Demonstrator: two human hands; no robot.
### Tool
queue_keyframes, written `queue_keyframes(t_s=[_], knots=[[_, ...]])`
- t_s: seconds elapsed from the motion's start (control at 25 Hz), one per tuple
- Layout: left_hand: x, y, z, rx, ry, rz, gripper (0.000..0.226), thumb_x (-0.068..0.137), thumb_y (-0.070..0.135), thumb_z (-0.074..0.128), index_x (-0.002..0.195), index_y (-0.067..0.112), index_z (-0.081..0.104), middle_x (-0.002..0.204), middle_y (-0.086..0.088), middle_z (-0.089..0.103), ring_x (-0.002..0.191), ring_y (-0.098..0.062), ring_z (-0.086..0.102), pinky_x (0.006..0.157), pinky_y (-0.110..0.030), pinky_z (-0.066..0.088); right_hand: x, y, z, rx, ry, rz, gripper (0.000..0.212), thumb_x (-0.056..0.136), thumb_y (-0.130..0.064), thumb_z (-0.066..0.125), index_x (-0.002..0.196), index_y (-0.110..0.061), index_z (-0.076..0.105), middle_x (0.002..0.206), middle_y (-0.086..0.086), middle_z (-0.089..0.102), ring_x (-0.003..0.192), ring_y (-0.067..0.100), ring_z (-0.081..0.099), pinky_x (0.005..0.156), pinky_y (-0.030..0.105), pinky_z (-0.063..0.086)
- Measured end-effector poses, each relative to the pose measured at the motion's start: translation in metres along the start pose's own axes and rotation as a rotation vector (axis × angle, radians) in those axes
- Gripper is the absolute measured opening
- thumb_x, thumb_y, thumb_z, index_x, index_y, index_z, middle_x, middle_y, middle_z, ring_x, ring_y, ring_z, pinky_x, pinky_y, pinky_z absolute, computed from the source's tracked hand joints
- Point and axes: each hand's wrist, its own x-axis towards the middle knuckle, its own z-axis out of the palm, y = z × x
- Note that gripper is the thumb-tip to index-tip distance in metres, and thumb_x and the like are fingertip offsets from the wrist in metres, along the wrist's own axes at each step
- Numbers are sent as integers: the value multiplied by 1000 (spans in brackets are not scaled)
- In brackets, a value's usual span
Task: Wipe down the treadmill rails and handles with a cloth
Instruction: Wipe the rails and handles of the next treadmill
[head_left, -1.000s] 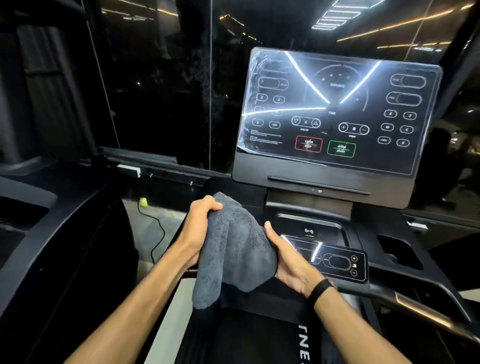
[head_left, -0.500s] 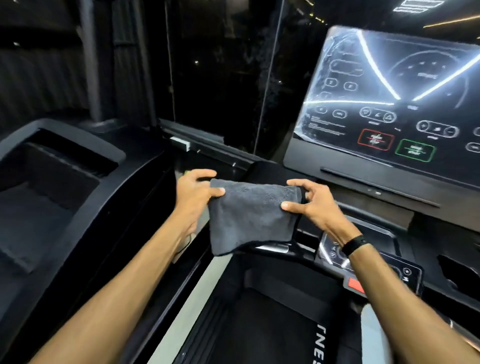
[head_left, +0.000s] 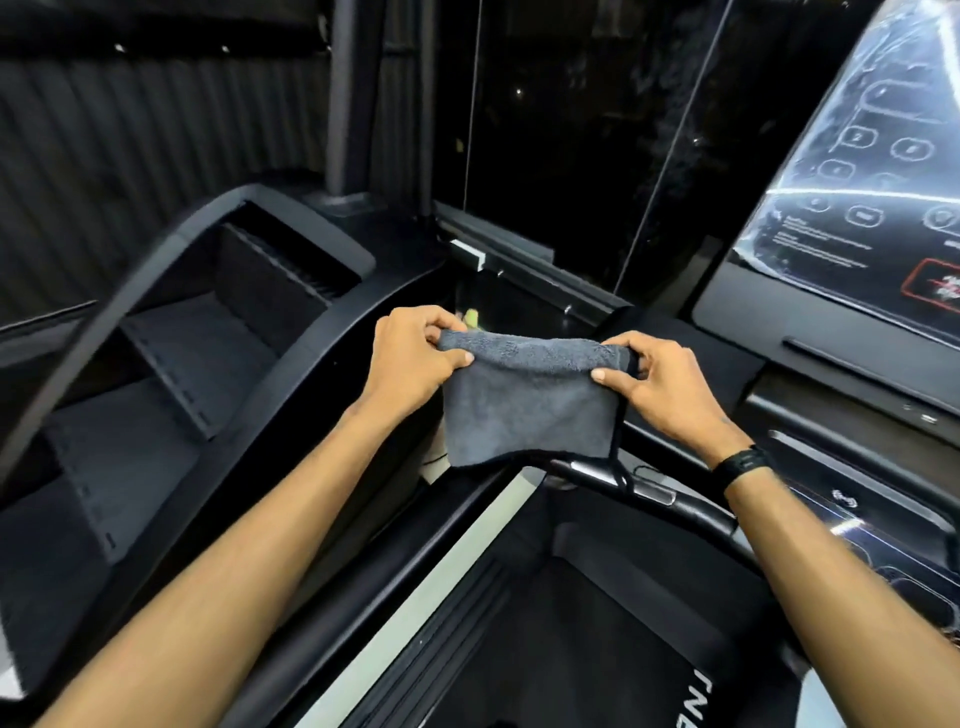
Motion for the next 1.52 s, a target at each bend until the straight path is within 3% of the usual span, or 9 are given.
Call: queue_keyframes(t_s=[0.16,0.4,0.72,0.92,1.04,1.16,1.32,1.4,1.52], knots=[[-8,-8,-6,66,27,22,15,72,12,84,81,18,74,73,4,71,69,-11,67,72,-34,57,0,-1,12,0,21,-12,22,83,-41,73,104,-37,66,92,-12,72,88,16,68,82,49,56],[-28,-19,-11,84,8,44,13,75,15,80,82,23,71,78,8,67,69,-7,60,70,-33,55,-17,-8,30,22,138,-13,19,86,-36,73,104,-31,67,87,-11,72,78,15,67,76,47,56],[-38,-22,-26,8,-1,86,13,81,16,75,92,23,73,83,9,67,76,-9,60,75,-31,54,-48,-36,19,99,234,88,18,83,-32,79,100,-29,71,88,-15,74,87,3,70,83,41,58],[-40,-9,-32,-12,-104,115,11,85,13,72,95,18,73,78,7,64,64,8,53,65,-9,47,-79,-46,6,-1,239,146,17,87,-42,72,88,-26,68,77,-13,69,76,7,65,74,42,56],[-50,-1,-37,-30,-144,144,13,85,9,72,96,16,74,81,7,67,65,11,54,65,-5,45,-102,-54,-2,12,210,173,22,86,-44,72,89,-22,70,77,-9,71,74,10,66,72,43,57],[-70,6,-46,-69,-149,153,15,81,2,74,90,15,73,74,12,64,59,11,54,61,-5,45,-134,-69,-7,75,209,202,15,83,-29,80,89,-19,71,85,-8,74,80,8,71,76,38,59],[-109,8,-66,-1,-173,186,19,77,0,77,88,15,75,67,15,58,52,10,51,58,-7,42,-197,-90,4,-129,197,168,21,77,-40,83,78,-31,63,75,-11,65,74,14,61,69,36,50],[-130,5,-75,93,-196,210,17,77,2,77,89,15,76,67,15,58,50,5,50,58,-13,39,-233,-99,17,-174,181,165,26,77,-41,82,72,-30,59,80,-8,61,80,17,56,71,37,47],[-165,-5,-85,204,-300,260,13,77,2,75,85,13,75,70,5,65,60,-4,57,59,-16,43,-297,-114,46,38,112,263,32,77,-40,82,73,-18,59,83,-1,67,84,20,62,78,42,49]])
